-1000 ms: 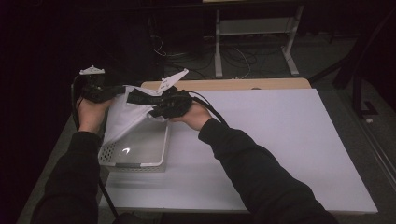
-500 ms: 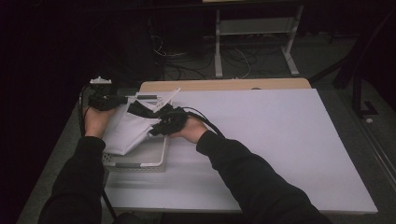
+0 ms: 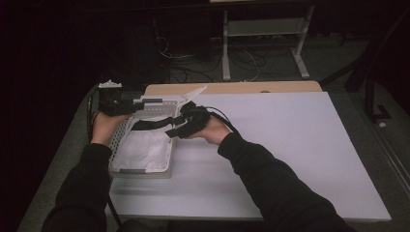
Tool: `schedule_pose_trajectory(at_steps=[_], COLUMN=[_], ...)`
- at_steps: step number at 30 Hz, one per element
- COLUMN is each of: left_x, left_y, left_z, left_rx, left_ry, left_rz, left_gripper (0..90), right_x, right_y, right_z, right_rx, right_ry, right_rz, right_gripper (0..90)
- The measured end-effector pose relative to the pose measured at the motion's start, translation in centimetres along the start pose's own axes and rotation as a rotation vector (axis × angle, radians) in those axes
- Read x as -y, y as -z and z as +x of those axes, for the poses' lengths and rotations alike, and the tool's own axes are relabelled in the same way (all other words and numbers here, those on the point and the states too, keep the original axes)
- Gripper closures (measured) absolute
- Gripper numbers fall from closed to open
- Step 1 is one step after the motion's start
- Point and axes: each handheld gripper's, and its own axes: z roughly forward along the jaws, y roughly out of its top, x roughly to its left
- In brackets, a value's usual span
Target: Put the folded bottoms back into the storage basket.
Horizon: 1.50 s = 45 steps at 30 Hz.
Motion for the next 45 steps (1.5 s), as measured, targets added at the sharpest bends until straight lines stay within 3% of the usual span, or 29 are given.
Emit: schedule_pose_trajectory(at_steps=[8,22,26,35,45], left_x=[-0.4,0.0,0.6,2.2,3.8], left_y=[-0.2,0.2,0.4,0.9,1.5], left_z=[-3.1,-7.3,-8.4,-10.7,-13.1], left_rx=[0.100,0.188,0.219,0.268,0.329], left_ry=[-0.035,-0.108,-0.107,-0.130,-0.164], left_rz=[-0.040,-0.060,-0.076,-0.094,-0.096], left_gripper=[20.6,5.5,0.0,0.0,0.0], right_x=[1.8,5.7,7.0,9.7,13.2], right_y=[3.5,8.4,9.5,11.7,14.4], right_z=[-1.6,-3.6,-3.9,-4.4,-4.0], right_rx=[0.059,0.145,0.164,0.187,0.256], right_ry=[-0.026,-0.060,-0.070,-0.100,-0.114], right_rz=[-0.028,-0.096,-0.103,-0.104,-0.091], right_gripper=[32.8,17.2,14.3,6.4,0.7])
